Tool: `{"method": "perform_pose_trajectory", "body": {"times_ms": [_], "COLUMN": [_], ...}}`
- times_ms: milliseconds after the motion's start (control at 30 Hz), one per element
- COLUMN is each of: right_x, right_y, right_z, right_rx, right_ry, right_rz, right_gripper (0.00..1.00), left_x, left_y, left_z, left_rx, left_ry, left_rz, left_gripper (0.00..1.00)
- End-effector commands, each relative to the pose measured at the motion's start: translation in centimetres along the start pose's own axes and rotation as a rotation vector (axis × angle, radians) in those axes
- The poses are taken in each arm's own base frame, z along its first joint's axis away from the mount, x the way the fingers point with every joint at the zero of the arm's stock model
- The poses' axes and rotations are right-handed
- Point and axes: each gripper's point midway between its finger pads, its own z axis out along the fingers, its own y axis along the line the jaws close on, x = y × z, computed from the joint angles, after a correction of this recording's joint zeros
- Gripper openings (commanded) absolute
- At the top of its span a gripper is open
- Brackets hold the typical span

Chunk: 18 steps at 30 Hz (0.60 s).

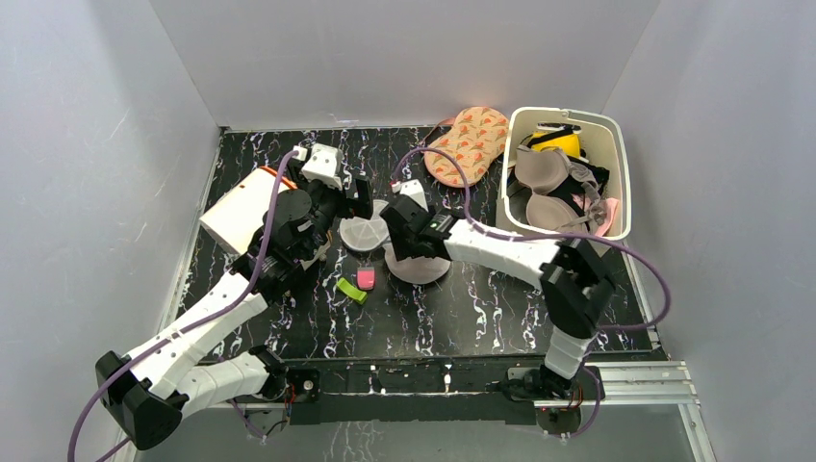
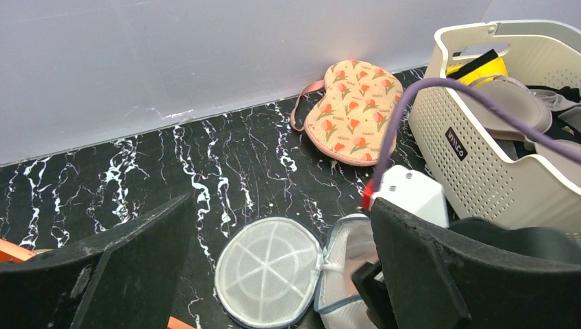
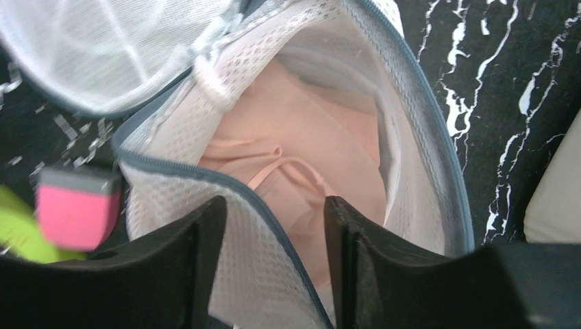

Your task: Unzip the laundry bag and remove the bra

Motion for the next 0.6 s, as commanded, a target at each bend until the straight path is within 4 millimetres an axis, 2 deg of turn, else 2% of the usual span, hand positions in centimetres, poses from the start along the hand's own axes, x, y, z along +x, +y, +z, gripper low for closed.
{"method": "perform_pose_trajectory", "body": {"times_ms": [0, 67, 167, 233, 467, 567], "right_x": [-0.8, 0.5, 1.5, 1.3, 0.5, -0.6], "right_y": [2.0, 2.7, 2.1, 0.7, -6.2, -8.0], "right_z": [-5.2, -6.3, -7.3, -7.5, -7.7, -7.8], "right_rx": [-0.25, -0.346, -0.385, -0.363, -0.236, -0.166], "right_ry": [-0.021, 0.003, 0.018, 0.012, 0.053, 0.031], "right_rz": [-0.034, -0.072, -0.111, -0.104, -0.052, -0.036], "right_gripper": [0.62, 0.64, 0.68, 0.73, 0.77, 0.82], "left_x": [-1.9, -1.7, -1.6, -1.4, -0.5, -0.5], "left_y": [0.4, 0.6, 0.6, 0.7, 0.5, 0.5], "left_z": [-0.3, -0.1, -0.1, 0.0, 0.6, 0.6], "left_rx": [-0.006, -0.015, -0.019, -0.023, -0.027, -0.022], "left_ry": [-0.056, -0.05, -0.045, -0.044, -0.015, -0.016], "left_rz": [-0.031, -0.025, -0.021, -0.021, -0.005, -0.008], "left_gripper": [0.98, 0.98, 0.98, 0.98, 0.99, 0.98]}}
